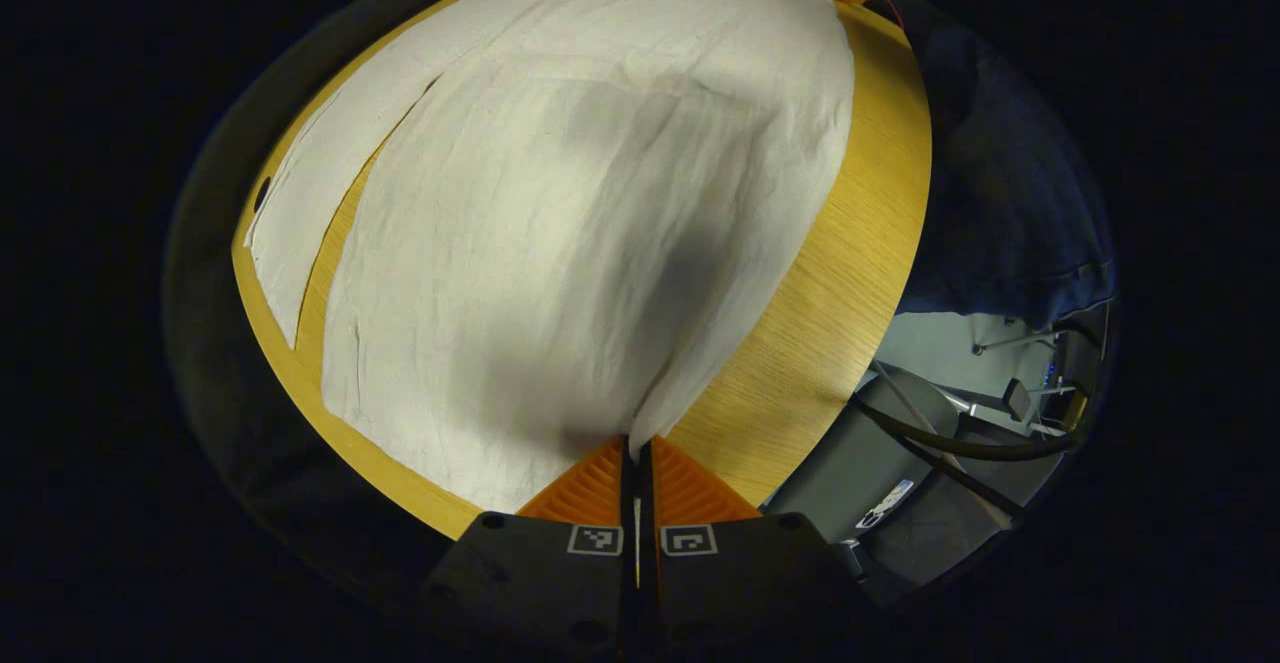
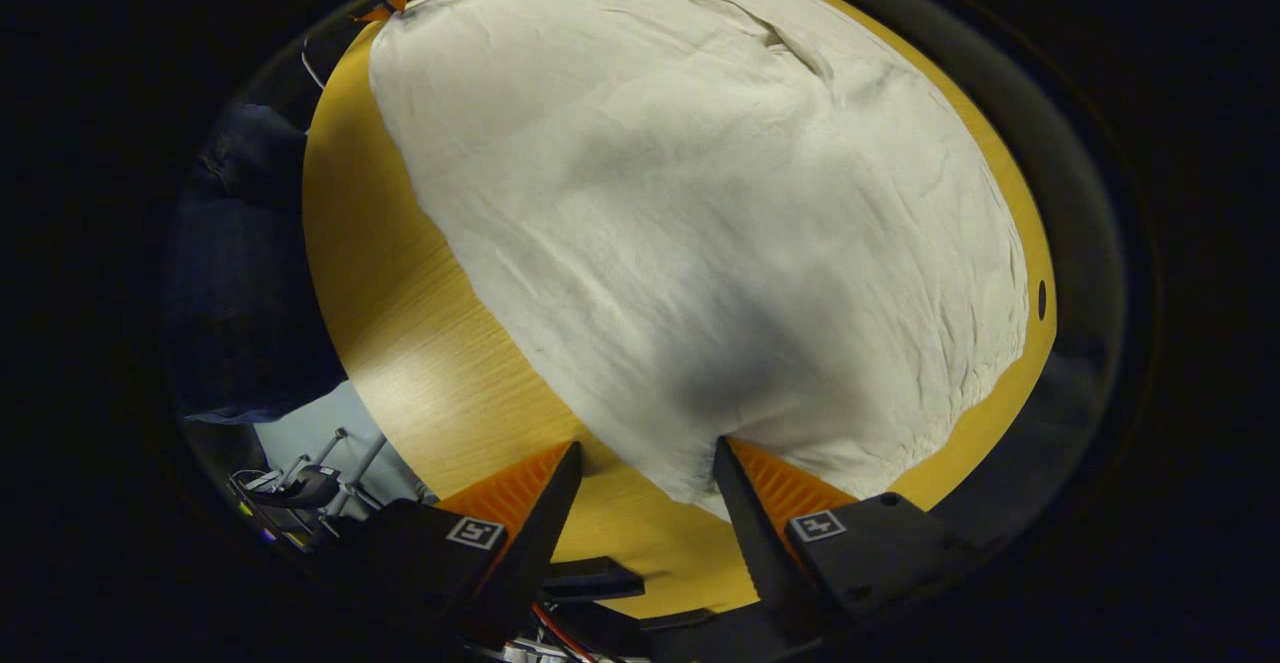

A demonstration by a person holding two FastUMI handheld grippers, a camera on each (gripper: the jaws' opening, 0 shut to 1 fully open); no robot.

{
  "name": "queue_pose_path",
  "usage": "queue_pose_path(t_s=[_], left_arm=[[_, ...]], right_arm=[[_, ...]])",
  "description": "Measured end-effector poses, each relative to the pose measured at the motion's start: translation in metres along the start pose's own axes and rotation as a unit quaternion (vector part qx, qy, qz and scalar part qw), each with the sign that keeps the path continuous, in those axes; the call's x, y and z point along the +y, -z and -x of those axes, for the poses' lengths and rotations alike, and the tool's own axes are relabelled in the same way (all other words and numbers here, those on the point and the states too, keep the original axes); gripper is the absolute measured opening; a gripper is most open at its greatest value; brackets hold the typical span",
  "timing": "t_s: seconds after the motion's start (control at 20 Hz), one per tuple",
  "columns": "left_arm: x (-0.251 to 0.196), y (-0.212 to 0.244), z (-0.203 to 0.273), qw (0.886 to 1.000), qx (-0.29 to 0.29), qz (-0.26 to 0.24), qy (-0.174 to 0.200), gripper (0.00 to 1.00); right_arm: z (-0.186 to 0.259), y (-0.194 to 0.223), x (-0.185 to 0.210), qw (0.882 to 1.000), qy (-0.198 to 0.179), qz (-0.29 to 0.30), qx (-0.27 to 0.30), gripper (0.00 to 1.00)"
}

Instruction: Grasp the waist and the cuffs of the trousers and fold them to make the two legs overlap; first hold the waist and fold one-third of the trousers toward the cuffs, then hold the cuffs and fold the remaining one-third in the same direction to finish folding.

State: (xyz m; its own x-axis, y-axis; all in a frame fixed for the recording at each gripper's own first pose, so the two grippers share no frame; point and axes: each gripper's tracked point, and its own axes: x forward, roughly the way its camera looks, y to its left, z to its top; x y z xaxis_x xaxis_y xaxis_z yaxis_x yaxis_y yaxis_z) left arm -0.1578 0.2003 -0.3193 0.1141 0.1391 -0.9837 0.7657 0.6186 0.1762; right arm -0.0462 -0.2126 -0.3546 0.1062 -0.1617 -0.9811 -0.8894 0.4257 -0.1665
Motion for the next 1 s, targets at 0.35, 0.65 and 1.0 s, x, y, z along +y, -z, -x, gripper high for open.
queue_pose_path(t_s=[0.35, 0.65, 1.0], left_arm=[[-0.005, 0.001, 0.001, 1.000, -0.001, -0.002, -0.002, 0.00], [-0.003, 0.002, 0.001, 1.000, -0.001, -0.003, 0.001, 0.00], [-0.005, 0.001, 0.002, 1.000, -0.012, 0.020, -0.019, 0.00]], right_arm=[[0.003, -0.001, -0.014, 1.000, 0.025, -0.011, -0.001, 0.41], [0.004, 0.000, -0.020, 0.999, 0.037, -0.029, -0.017, 0.06], [0.001, 0.002, -0.022, 0.990, 0.076, -0.112, -0.028, 0.02]])
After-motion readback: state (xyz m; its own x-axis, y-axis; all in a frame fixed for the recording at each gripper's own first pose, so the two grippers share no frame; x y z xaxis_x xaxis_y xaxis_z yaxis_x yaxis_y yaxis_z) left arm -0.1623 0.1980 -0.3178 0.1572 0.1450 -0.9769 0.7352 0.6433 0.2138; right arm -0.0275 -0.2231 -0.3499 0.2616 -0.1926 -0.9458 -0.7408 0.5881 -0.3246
